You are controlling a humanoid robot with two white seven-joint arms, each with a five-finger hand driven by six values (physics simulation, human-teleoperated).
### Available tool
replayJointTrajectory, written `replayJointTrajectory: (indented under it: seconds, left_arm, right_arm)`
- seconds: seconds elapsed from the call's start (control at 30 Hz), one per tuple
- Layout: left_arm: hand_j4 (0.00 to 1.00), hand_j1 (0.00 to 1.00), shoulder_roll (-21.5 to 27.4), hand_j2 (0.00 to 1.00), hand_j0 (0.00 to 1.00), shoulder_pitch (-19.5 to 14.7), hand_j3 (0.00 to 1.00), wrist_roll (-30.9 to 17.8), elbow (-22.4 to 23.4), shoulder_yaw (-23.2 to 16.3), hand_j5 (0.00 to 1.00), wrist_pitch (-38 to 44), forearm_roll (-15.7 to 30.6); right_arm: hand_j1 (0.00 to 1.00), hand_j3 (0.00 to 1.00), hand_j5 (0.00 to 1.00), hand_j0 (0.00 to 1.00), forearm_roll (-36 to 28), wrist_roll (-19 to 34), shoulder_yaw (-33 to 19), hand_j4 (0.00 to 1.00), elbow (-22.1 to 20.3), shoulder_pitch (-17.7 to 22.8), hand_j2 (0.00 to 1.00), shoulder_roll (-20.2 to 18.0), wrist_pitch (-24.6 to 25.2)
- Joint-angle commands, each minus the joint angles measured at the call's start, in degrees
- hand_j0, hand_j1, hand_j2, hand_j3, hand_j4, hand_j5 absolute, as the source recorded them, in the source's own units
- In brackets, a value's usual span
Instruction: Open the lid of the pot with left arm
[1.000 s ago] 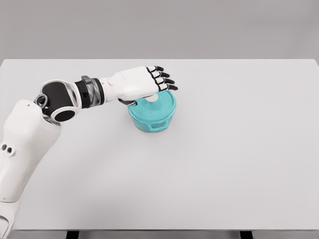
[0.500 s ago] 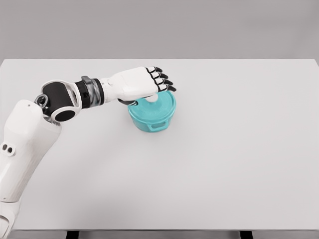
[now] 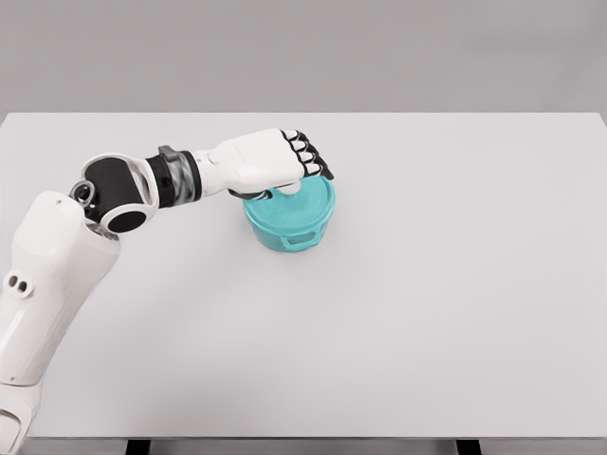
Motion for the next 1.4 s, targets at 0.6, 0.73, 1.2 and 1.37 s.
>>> replayJointTrajectory:
  seconds: [0.6, 0.73, 1.2, 1.37]
  left_arm:
    - [0.84, 0.84, -0.06, 0.84, 0.84, 0.70, 0.84, 0.04, 0.09, -0.77, 0.84, 0.16, 0.23]
    - [0.81, 0.81, -0.59, 0.81, 0.81, 0.62, 0.81, 0.04, 0.09, -0.86, 0.81, 0.16, 0.14]
    - [0.79, 0.79, 0.38, 0.79, 0.79, 0.88, 0.79, 0.04, 0.00, -1.03, 0.79, 0.16, -0.03]
    - [0.76, 0.76, 0.38, 0.76, 0.76, 0.79, 0.76, 0.04, 0.09, -1.03, 0.76, 0.16, 0.05]
  right_arm:
    - [1.00, 1.00, 1.00, 1.00, -0.02, -0.01, -0.01, 1.00, -0.01, 0.00, 1.00, 0.00, -0.04]
    - [1.00, 1.00, 1.00, 1.00, -0.11, -0.01, -0.01, 1.00, -0.01, 0.00, 1.00, 0.00, -0.04]
    - [1.00, 1.00, 1.00, 1.00, -0.11, -0.01, -0.01, 1.00, -0.01, 0.00, 1.00, 0.00, -0.04]
    - [1.00, 1.00, 1.00, 1.00, -0.11, -0.01, -0.09, 1.00, -0.01, 0.00, 1.00, 0.00, -0.04]
